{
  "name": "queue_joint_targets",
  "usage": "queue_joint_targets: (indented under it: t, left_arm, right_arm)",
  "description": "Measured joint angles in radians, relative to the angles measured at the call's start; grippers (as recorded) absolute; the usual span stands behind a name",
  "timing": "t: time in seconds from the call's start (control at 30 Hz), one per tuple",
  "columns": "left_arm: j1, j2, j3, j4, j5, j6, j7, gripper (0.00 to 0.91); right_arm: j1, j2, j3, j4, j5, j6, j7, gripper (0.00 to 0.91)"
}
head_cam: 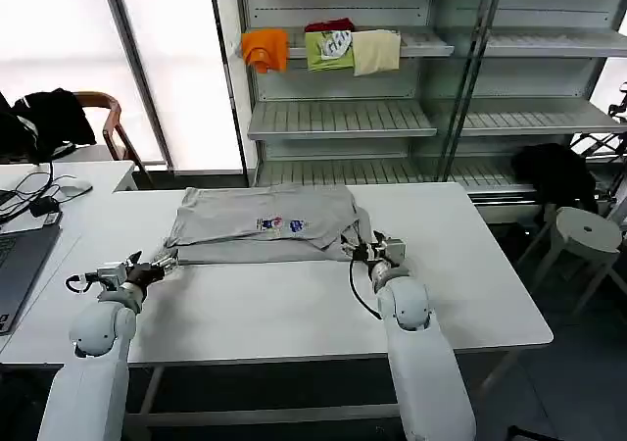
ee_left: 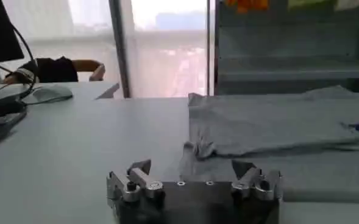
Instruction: Fold and organize the clothes.
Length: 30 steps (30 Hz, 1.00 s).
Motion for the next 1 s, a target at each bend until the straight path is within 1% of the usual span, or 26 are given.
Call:
queue_joint_targets:
  t: [0.03, 0.07, 0.1, 0.17, 0.2, 0.23, 0.63, 1.0]
  left_arm:
    - [0.001, 0.001, 0.000, 0.001, 0.002, 0.000, 0.000, 0.907]
    - [0.002, 0.001, 0.001, 0.003, 0.003, 0.001, 0.001, 0.725]
    - [0.002, 0.001, 0.003, 0.005, 0.005, 0.002, 0.002, 0.302]
    - [0.002, 0.001, 0.007, 0.007, 0.009, 0.004, 0.005, 0.030]
    - [0.002, -0.001, 0.009, 0.009, 0.012, 0.005, 0.006, 0.030]
    - [0.002, -0.002, 0.011, 0.010, 0.015, 0.006, 0.008, 0.010]
    - [0.004, -0.007, 0.024, 0.007, 0.034, 0.014, 0.030, 0.000]
    - [0.027, 0.002, 0.025, -0.009, 0.048, -0.009, 0.030, 0.000]
  right_arm:
    - [-0.003, 0.000, 0.000, 0.000, -0.001, -0.002, 0.001, 0.000]
    - [-0.005, 0.000, -0.001, 0.001, -0.003, -0.003, 0.001, 0.000]
    - [-0.007, 0.000, -0.001, 0.001, -0.004, -0.005, 0.001, 0.000]
    - [-0.012, 0.000, -0.001, 0.001, -0.008, -0.008, 0.001, 0.000]
    - [-0.014, 0.000, -0.002, 0.002, -0.009, -0.009, 0.001, 0.000]
    - [-0.017, 0.000, -0.003, 0.002, -0.010, -0.010, 0.001, 0.000]
    - [-0.036, -0.001, -0.012, 0.035, -0.002, -0.018, -0.001, 0.000]
    - [-0.068, -0.026, -0.023, 0.088, 0.018, -0.023, -0.002, 0.000]
